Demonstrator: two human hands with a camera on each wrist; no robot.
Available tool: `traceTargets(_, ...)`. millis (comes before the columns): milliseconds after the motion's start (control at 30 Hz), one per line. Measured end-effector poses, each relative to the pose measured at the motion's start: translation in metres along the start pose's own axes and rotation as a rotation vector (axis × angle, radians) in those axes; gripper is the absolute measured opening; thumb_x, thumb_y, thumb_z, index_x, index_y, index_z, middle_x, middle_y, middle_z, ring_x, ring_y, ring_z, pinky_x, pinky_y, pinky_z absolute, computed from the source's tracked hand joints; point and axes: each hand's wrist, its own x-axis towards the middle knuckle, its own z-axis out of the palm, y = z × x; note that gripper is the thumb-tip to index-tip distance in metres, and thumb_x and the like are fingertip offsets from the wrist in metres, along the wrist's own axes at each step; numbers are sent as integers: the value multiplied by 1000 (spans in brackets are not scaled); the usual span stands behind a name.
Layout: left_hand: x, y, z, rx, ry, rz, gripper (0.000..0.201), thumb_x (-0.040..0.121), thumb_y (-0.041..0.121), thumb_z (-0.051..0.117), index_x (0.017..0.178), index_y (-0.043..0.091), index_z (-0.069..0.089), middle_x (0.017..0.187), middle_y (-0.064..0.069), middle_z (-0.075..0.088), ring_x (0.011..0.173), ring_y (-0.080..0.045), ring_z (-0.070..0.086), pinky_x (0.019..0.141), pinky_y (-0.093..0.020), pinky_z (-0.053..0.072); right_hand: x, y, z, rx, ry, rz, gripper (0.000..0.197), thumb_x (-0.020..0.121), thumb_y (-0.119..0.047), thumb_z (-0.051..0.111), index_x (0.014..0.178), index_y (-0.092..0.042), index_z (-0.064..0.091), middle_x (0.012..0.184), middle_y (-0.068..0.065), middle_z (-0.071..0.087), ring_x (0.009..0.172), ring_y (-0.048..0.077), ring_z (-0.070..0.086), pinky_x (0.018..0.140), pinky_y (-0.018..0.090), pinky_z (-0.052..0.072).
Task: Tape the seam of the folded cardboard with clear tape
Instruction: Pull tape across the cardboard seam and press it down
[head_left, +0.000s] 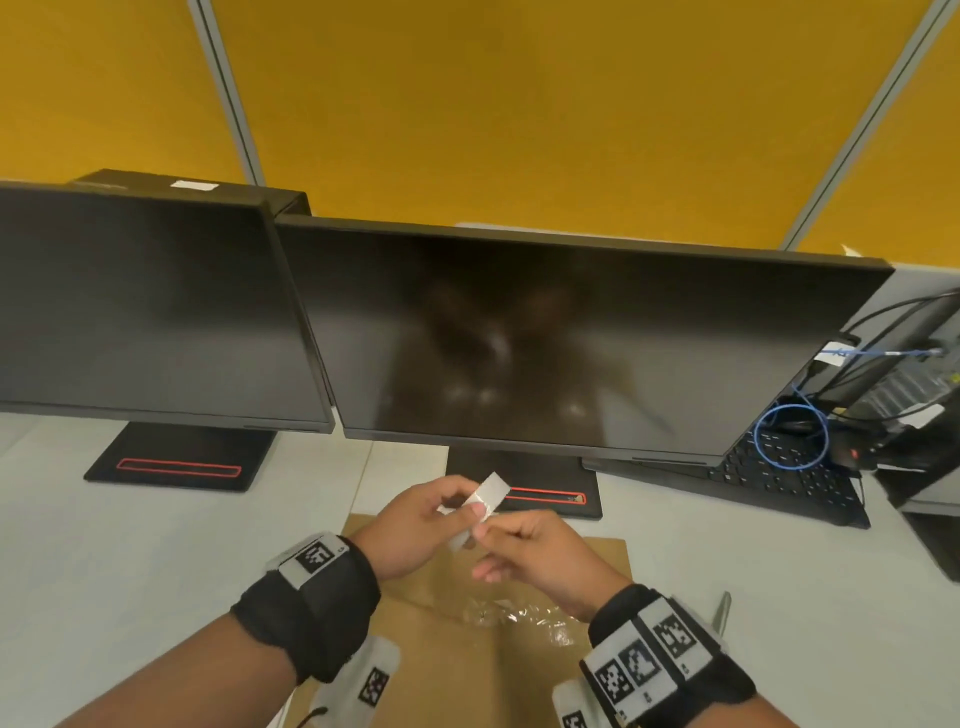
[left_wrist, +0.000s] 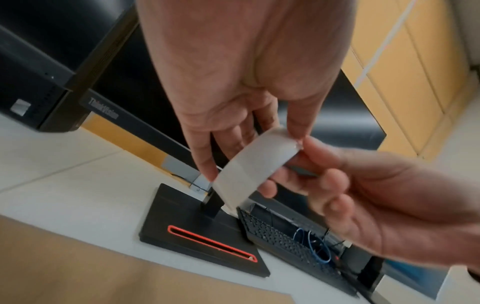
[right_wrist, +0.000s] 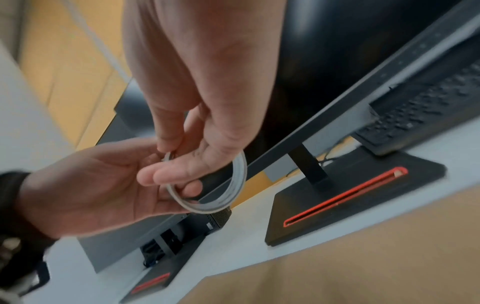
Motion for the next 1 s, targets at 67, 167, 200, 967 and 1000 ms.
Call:
traceTargets(67, -3, -4, 1, 14, -31, -22, 12, 95, 27, 52, 93, 27, 64, 94, 8, 65, 89, -5, 60, 83, -23, 49, 0, 2, 0, -250, 74, -51, 10, 88, -25, 68, 80, -23, 73, 78, -9, 71, 63, 5, 65, 65, 18, 50)
traceTargets(167, -12, -5, 2, -47, -112, -80, 15, 96, 27, 51, 93, 22, 65, 80, 4, 66, 68, -2, 58, 65, -19, 48, -1, 12, -11, -529, 362, -225, 19, 75, -28, 79, 77, -34, 61, 88, -8, 58, 77, 4, 55, 71, 13, 41)
traceTargets(200, -15, -6, 3, -50, -144, -90, 16, 96, 27, 50, 95, 22, 65, 73, 4, 65, 64, -2, 55, 64, -18, 46, -2, 14, -16, -571, 362, -281, 28, 75, -27, 78, 88, -40, 57, 101, -11, 53, 90, 0, 52, 78, 9, 39)
traceTargets(967, -13, 5, 12, -99, -206, -192, 19, 67, 18, 58, 82, 21, 69, 85, 1, 61, 85, -12, 55, 73, -21, 45, -7, 24, -19, -588, 86, -270, 32, 78, -27, 77, 109, -31, 70, 89, -11, 51, 93, 13, 54, 85, 32, 50)
traceTargets(1000, -12, 6, 13, -111, -207, -184, 20, 73, 13, 62, 90, 18, 70, 87, 2, 61, 84, -10, 55, 71, -18, 46, -7, 23, -21, -579, 93, -271, 32, 78, -26, 76, 110, -30, 70, 88, -12, 51, 93, 11, 54, 85, 30, 50)
